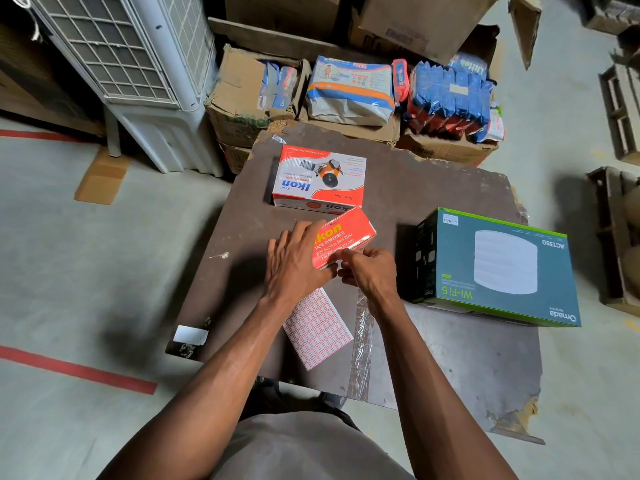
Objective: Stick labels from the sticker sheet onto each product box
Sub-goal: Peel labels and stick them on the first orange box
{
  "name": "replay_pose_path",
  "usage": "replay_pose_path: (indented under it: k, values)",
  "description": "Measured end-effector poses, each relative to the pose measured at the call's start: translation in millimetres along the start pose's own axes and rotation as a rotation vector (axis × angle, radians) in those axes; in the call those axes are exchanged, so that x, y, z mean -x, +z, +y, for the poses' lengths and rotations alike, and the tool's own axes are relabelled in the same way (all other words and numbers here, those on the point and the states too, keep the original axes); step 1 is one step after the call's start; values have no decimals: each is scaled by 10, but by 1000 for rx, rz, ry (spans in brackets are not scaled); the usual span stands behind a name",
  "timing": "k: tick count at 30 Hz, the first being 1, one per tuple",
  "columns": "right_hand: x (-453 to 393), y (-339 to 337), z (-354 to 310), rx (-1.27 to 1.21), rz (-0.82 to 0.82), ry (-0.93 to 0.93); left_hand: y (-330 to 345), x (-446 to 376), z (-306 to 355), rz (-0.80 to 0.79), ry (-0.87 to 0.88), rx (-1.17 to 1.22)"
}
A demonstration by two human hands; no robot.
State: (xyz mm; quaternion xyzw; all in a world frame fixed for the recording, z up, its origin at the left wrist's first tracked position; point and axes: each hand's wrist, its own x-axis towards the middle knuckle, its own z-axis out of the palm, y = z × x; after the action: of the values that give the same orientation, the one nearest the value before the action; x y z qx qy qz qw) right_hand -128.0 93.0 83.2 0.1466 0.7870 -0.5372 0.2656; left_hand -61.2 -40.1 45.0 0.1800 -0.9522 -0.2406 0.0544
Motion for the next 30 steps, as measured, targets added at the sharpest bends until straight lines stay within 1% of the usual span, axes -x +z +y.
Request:
replay_pose_path:
  k: [4, 15, 18, 24, 27, 30]
  values:
    - [-5, 21, -15, 67, 43, 0, 8, 5, 23, 18, 6, -20]
    - [-3, 52, -30, 116, 68, 9, 22, 1, -8, 9, 9, -12]
    - [22, 35, -36, 92, 61, 5, 15, 1, -7, 11, 10, -6]
    - [93, -17, -38, -94, 4, 37, -11, -5, -4, 11, 5, 13]
    - [95, -23, -35, -87, 0, 48, 1, -1, -7, -2, 6, 10]
    - [77, -2, -28, -41, 36, 53, 10, 7, -1, -11, 7, -1]
